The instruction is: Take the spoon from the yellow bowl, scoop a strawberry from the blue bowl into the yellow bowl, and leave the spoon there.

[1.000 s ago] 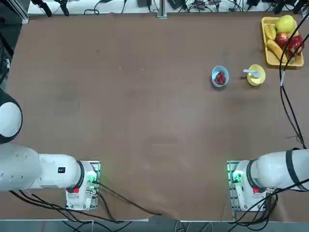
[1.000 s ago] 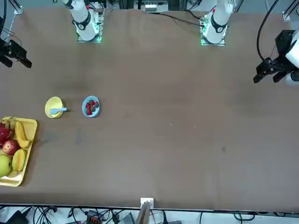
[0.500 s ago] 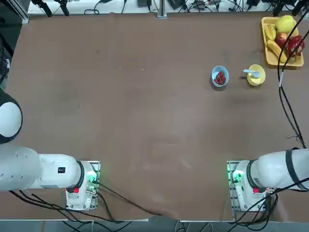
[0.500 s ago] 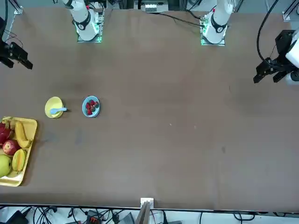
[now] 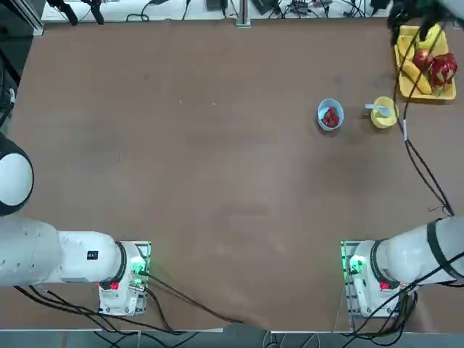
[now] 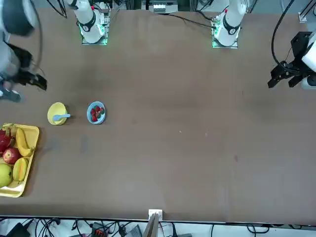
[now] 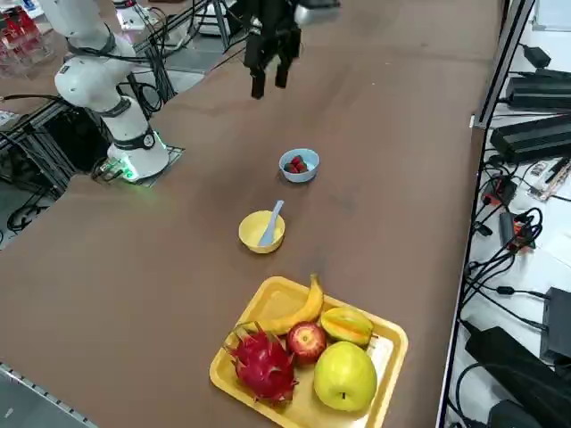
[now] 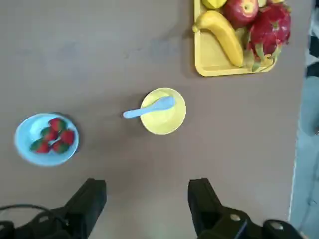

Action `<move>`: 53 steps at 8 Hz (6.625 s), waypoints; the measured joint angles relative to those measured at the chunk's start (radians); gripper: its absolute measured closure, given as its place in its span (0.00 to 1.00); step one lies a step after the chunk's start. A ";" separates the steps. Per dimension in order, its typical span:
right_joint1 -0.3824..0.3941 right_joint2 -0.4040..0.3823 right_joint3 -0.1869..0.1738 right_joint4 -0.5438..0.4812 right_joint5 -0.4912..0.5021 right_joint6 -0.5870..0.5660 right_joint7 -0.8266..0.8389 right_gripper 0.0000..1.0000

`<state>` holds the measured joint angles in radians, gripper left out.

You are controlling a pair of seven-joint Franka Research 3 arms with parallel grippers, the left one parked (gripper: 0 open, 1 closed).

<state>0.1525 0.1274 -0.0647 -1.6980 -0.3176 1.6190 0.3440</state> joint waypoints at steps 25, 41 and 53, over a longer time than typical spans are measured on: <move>0.169 0.564 -0.004 -0.144 -0.583 0.141 0.600 0.27; 0.177 0.586 -0.004 -0.119 -0.584 0.115 0.599 0.60; 0.177 0.586 -0.009 -0.090 -0.591 0.006 0.588 0.88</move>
<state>0.3298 0.7136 -0.0738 -1.7885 -0.9086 1.6249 0.9320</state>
